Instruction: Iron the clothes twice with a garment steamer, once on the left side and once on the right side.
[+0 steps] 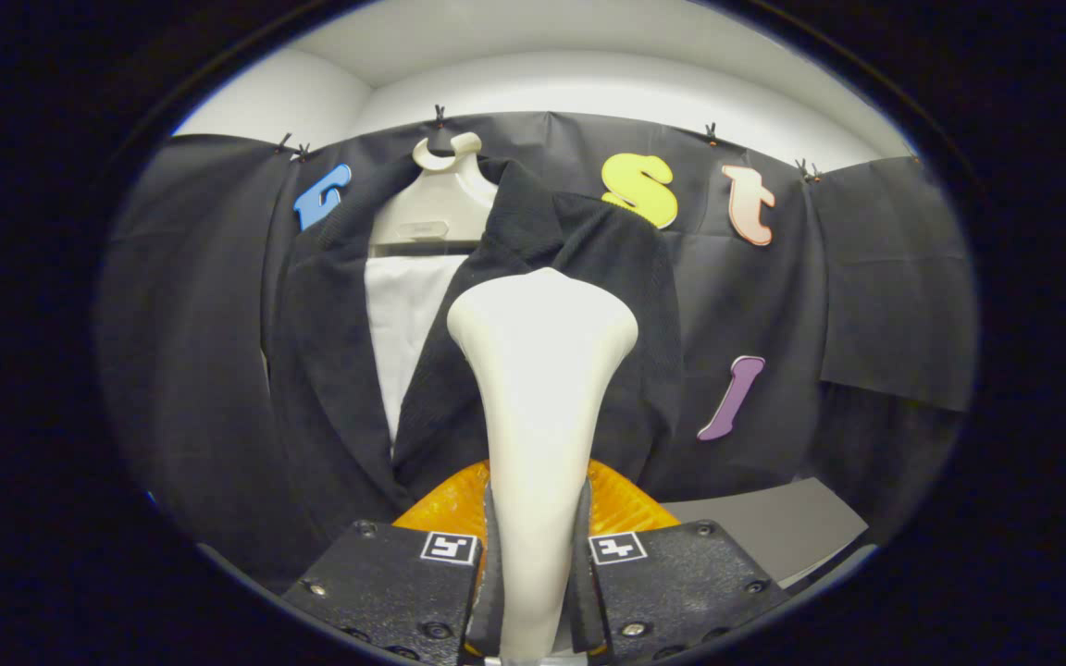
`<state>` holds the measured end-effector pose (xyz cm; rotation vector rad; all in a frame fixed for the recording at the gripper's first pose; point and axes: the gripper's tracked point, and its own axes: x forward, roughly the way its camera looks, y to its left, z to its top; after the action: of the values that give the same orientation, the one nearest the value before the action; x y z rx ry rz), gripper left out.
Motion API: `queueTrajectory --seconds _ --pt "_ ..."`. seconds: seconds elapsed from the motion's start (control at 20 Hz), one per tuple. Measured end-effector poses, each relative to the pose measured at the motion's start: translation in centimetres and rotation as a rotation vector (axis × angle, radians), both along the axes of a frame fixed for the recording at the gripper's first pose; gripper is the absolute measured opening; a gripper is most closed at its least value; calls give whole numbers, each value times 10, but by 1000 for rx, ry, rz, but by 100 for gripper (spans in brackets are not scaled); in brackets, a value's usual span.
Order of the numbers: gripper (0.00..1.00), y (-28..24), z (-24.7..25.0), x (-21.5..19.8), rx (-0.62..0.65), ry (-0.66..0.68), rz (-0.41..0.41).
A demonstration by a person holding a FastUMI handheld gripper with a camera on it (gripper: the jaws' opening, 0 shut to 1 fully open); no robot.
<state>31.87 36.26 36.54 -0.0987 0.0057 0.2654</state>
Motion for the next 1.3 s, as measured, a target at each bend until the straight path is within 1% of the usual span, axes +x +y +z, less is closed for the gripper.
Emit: queueTrajectory --seconds 0.2,0.3,0.95,1.15,1.3 --pt "31 -1 -27 6 -19 38 -7" --pt "31 -6 -43 1 -32 56 -12" --pt "31 -17 -156 5 -78 228 -18" --pt "31 -18 -181 8 -98 268 -16" --pt "31 -19 -201 4 -111 287 -19"
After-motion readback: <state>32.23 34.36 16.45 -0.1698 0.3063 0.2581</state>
